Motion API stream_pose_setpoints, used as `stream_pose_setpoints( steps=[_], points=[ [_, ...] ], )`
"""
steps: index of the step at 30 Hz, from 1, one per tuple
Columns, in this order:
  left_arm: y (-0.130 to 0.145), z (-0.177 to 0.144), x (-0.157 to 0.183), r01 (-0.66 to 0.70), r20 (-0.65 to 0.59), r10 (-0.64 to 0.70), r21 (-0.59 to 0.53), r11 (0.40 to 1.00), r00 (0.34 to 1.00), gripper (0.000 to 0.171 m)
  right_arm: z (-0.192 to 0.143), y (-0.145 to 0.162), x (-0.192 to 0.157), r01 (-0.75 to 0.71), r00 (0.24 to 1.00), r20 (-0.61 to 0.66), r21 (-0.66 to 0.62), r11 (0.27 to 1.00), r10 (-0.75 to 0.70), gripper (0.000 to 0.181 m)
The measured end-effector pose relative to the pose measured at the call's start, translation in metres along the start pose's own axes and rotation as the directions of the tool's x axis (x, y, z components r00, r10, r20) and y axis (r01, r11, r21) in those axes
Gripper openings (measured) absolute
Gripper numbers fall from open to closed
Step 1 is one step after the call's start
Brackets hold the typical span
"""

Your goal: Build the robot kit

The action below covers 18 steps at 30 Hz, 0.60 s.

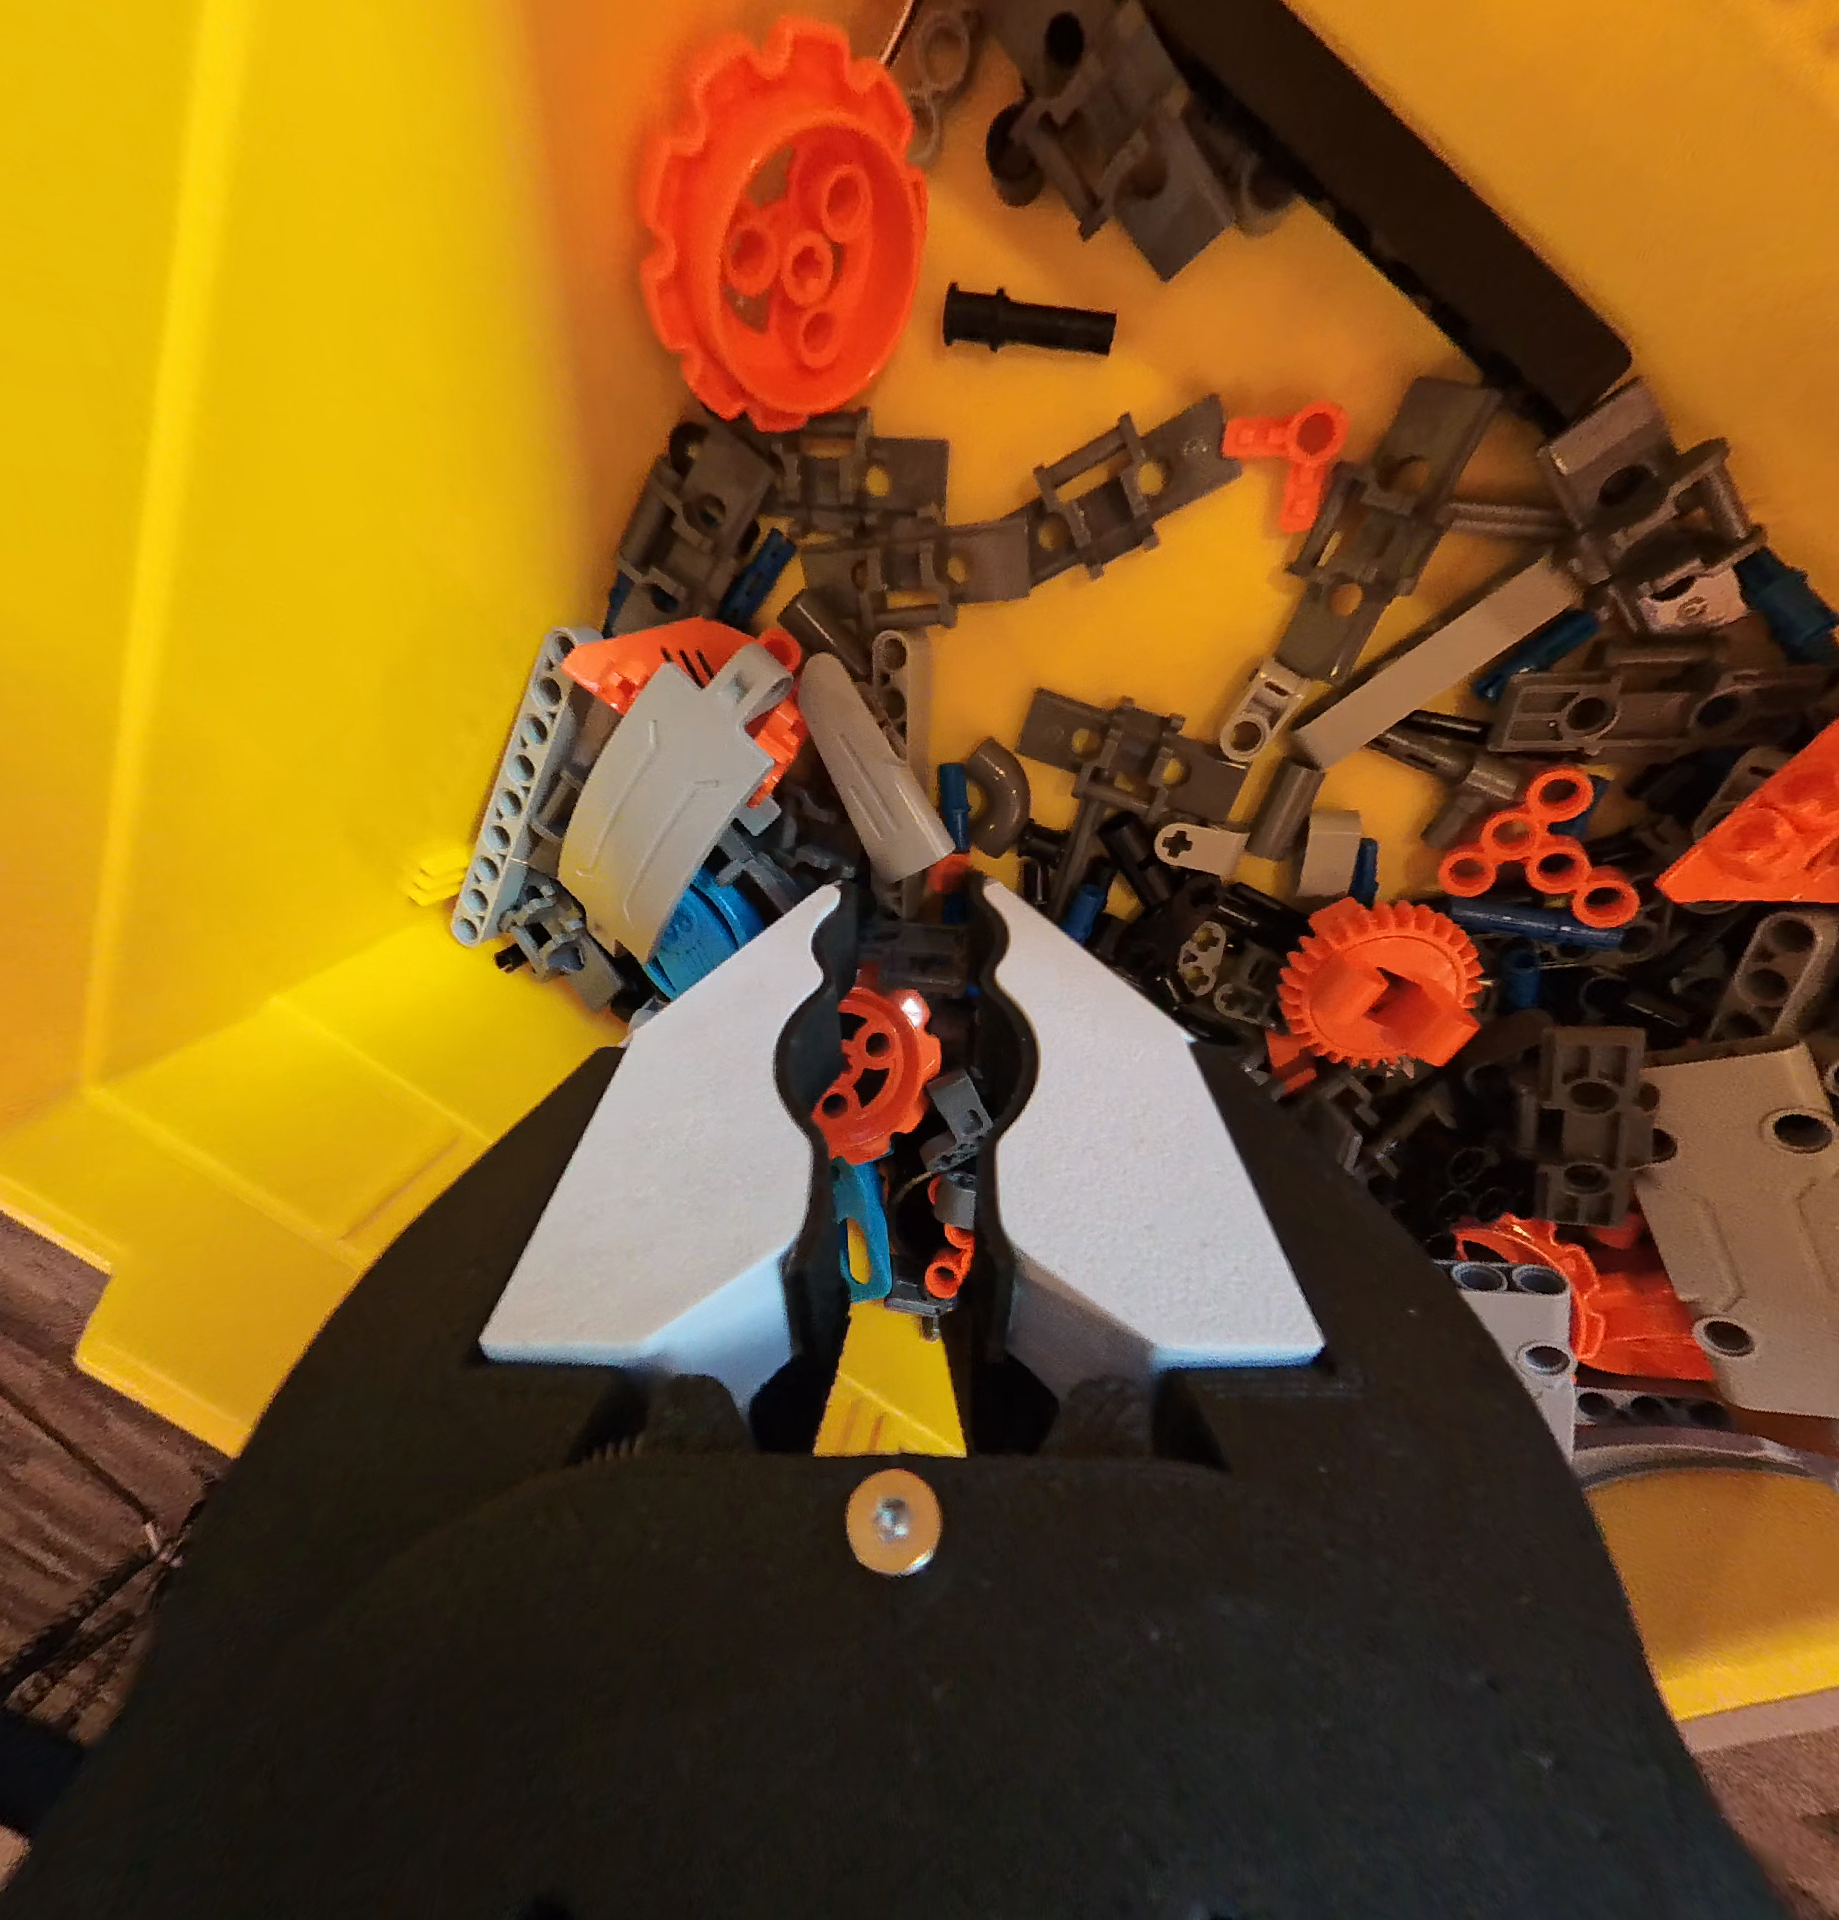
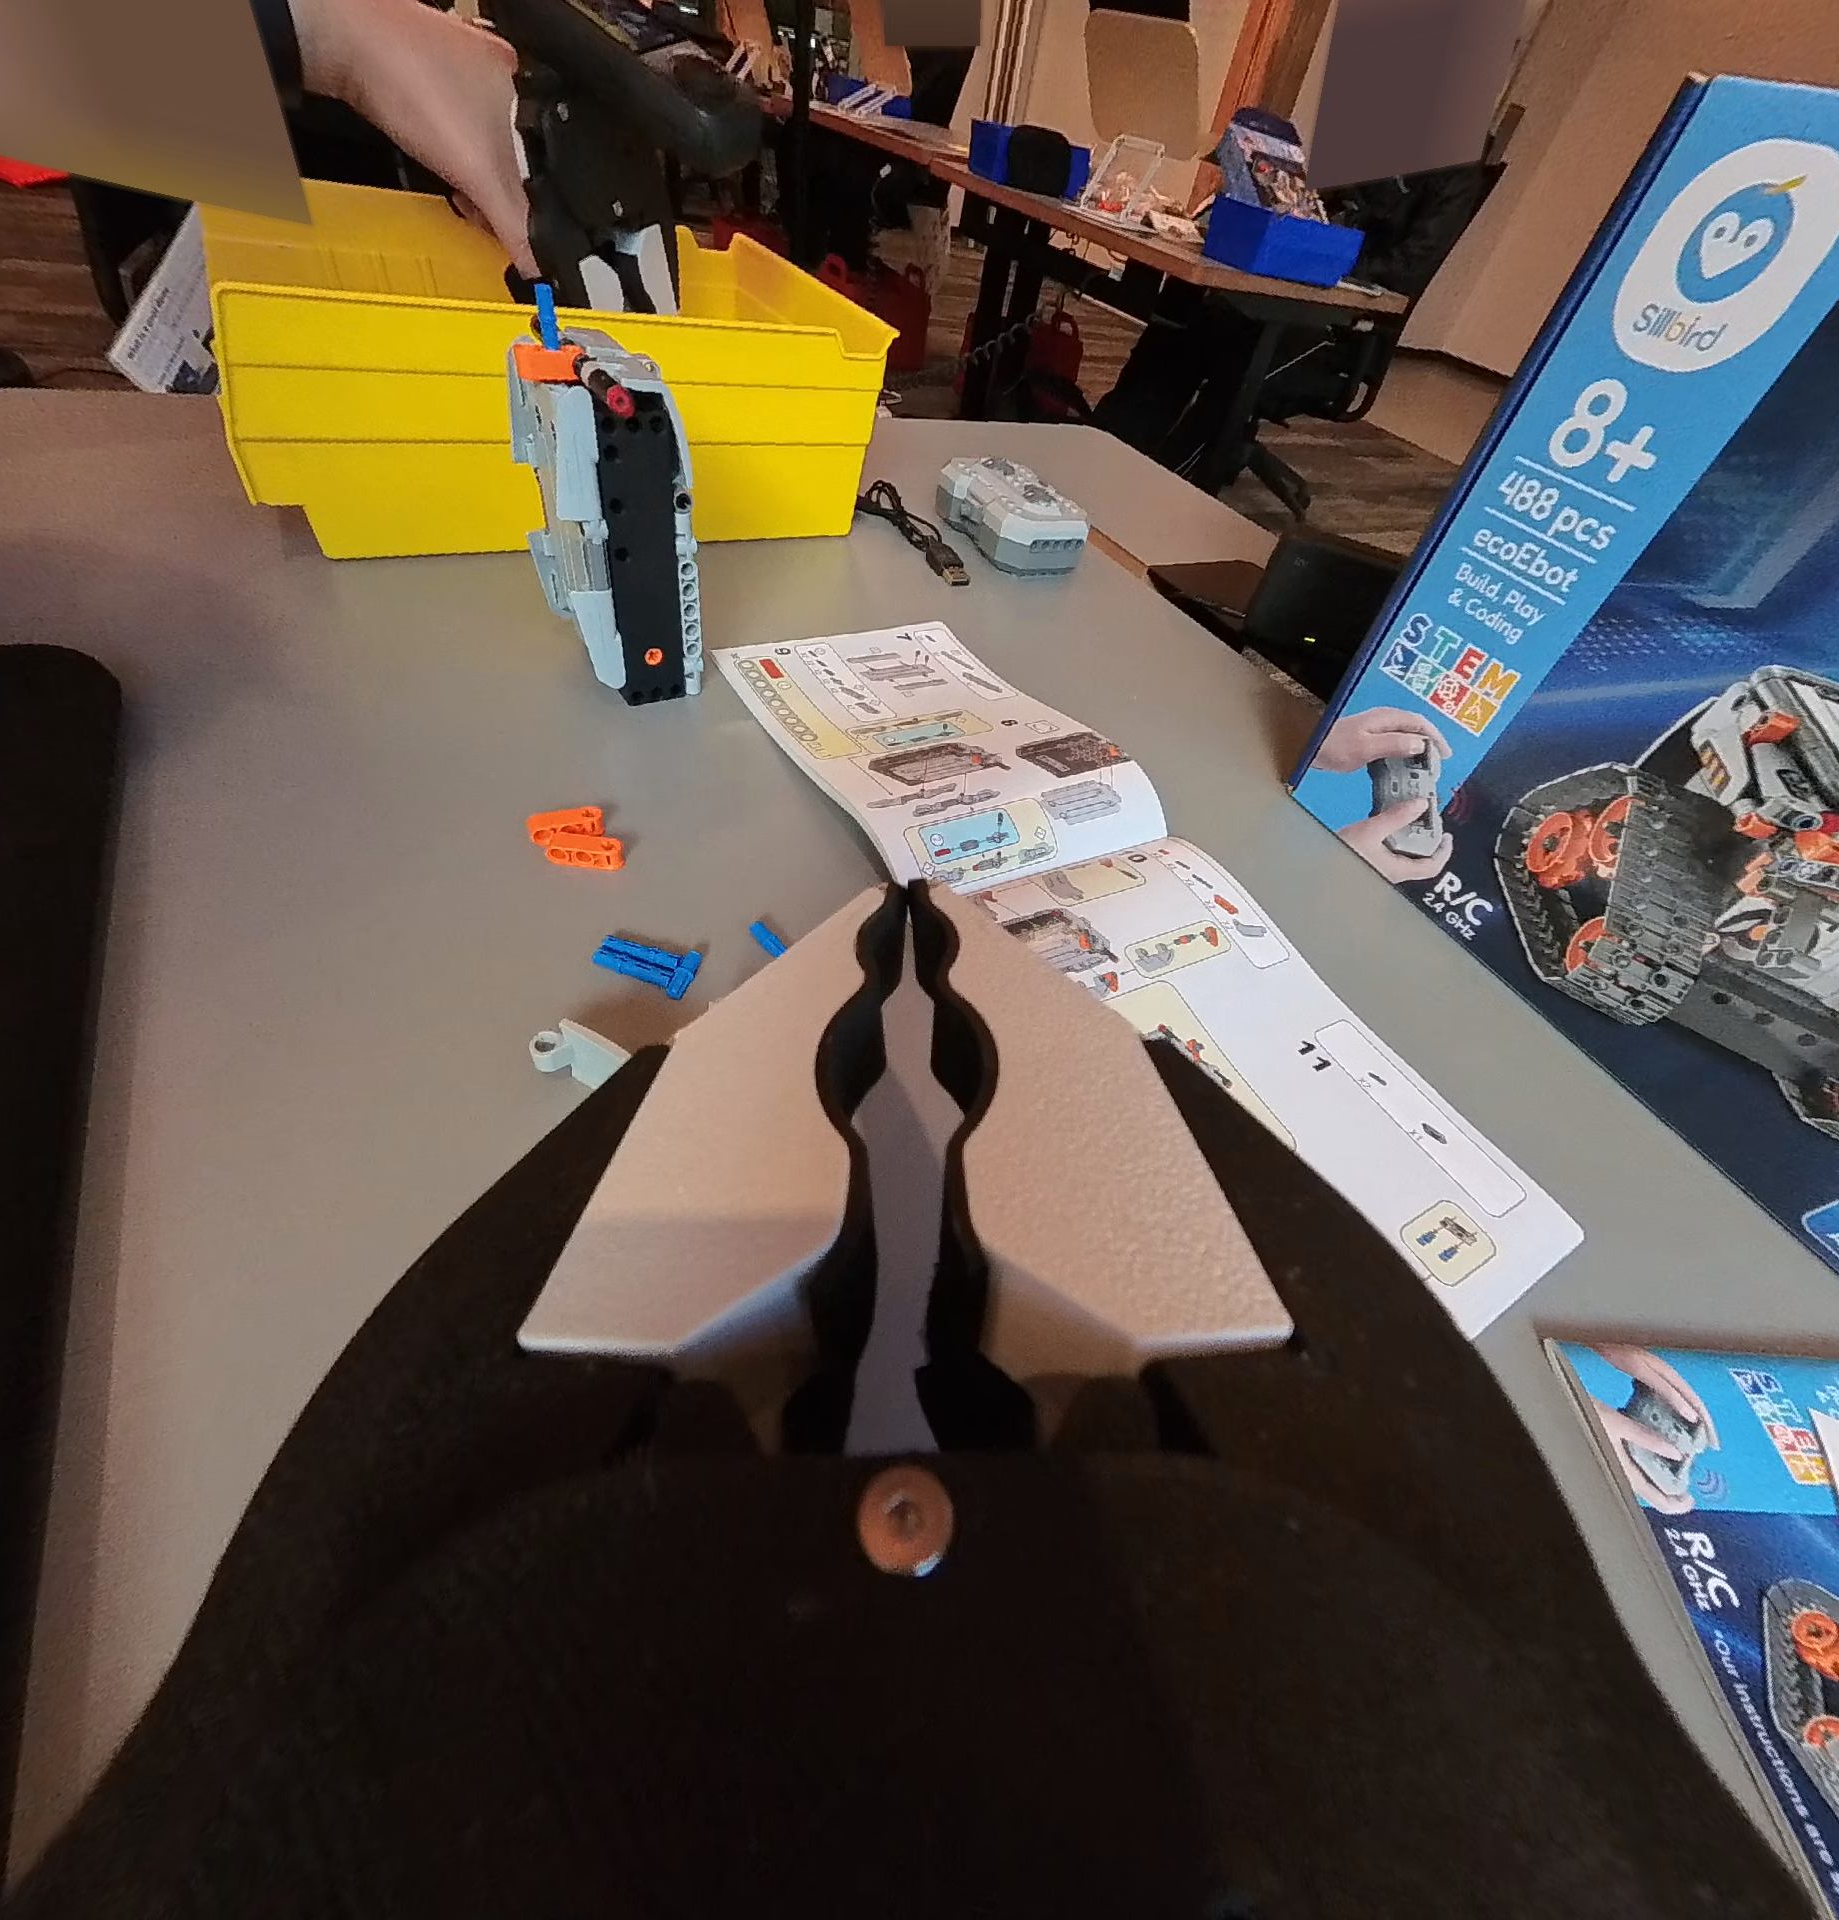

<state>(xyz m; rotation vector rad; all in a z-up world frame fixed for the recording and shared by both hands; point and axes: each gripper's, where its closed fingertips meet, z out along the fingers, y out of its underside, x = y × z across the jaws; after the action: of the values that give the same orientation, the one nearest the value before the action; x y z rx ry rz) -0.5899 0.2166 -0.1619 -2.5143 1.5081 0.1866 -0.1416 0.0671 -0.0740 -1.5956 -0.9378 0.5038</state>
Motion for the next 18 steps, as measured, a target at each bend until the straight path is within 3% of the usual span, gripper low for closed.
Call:
stream_pose_setpoints(
  steps=[11,18],
  points=[
    [-0.005,0.0015,0.0051,-0.021,-0.029,0.022,0.028,0.999,0.999,0.019,0.001,0.0012,-0.0014,-0.004,1.0,0.01,-0.006,1.0,0.004,0.0],
    [-0.0026,-0.0001,0.0054,0.044,-0.116,-0.044,-0.003,0.999,0.992,0.016,0.0008,0.002,-0.0005,-0.009,1.0,0.01,-0.008,1.0,0.009,0.0]
  ],
)
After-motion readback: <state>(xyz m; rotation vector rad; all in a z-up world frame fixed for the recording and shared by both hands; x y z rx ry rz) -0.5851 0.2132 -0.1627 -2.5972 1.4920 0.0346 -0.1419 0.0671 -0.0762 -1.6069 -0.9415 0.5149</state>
